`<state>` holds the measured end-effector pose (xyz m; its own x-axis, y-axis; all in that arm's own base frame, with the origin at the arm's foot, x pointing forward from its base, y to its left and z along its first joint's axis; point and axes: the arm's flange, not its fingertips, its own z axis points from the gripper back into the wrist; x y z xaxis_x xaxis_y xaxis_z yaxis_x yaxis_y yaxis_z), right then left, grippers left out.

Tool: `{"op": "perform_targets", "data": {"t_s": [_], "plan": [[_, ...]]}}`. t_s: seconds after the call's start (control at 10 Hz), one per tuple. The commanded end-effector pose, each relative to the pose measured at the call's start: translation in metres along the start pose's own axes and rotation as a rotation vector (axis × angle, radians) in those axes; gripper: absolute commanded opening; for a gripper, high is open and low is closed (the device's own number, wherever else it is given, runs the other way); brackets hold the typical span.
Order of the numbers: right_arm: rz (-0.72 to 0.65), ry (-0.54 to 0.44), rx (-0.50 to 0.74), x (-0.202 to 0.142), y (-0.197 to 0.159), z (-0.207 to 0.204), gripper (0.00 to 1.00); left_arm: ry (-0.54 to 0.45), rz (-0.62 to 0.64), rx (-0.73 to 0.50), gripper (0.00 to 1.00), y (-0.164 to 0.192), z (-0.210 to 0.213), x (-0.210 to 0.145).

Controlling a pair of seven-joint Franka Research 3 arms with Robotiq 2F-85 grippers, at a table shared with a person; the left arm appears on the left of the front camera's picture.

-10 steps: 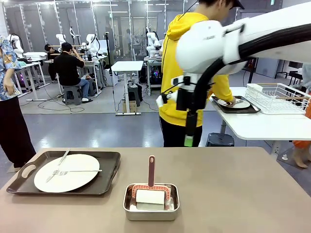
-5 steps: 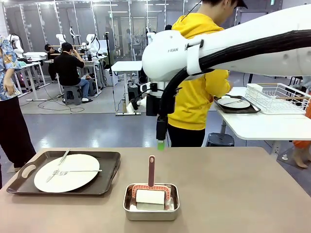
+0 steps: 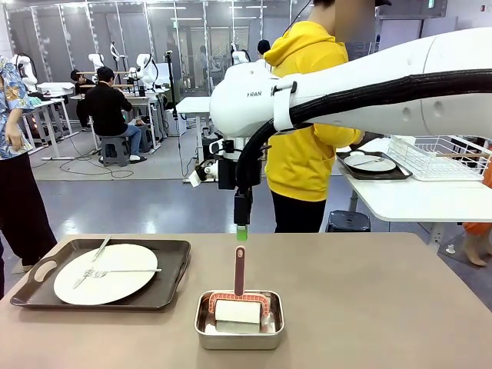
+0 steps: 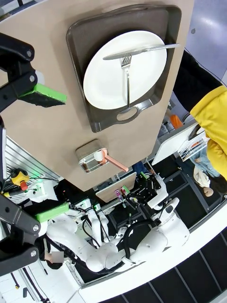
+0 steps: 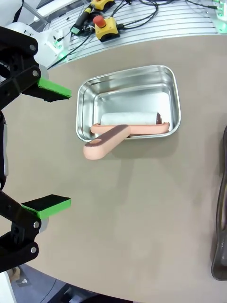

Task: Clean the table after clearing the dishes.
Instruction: When the left (or right) Handle tray is removed, use the left hand (or right hand) to clean the left (or right) side of the table with the Lint Roller.

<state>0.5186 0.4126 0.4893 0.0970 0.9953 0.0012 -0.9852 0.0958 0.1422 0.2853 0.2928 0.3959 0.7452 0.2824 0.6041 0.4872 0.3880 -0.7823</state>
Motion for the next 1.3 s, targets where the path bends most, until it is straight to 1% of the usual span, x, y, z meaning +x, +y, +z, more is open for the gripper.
{"op": "perform_targets", "data": {"t_s": [0.0, 0.3, 0.4, 0.6, 0.8, 1.2], "plan": [[-0.047, 0.008, 0.038, 0.004, -0.007, -0.009, 1.0, -0.006, -0.01, -0.006, 1.0, -0.002, 0.003, -0.001], [-0.056, -0.005, 0.076, 0.006, -0.016, -0.029, 1.0, -0.006, -0.01, -0.006, 1.0, -0.002, 0.003, -0.001], [-0.084, -0.017, 0.096, 0.004, -0.018, -0.034, 1.0, -0.006, -0.01, -0.006, 1.0, -0.002, 0.003, -0.001], [-0.092, -0.009, 0.105, 0.004, -0.018, -0.04, 1.0, -0.006, -0.01, -0.006, 1.0, -0.002, 0.003, -0.001], [-0.104, 0.001, 0.144, 0.005, -0.018, -0.053, 1.0, -0.006, -0.01, -0.006, 1.0, -0.002, 0.003, -0.001], [-0.129, 0.019, 0.164, 0.008, -0.017, -0.077, 1.0, -0.006, -0.01, -0.006, 1.0, -0.002, 0.003, -0.001]]}}
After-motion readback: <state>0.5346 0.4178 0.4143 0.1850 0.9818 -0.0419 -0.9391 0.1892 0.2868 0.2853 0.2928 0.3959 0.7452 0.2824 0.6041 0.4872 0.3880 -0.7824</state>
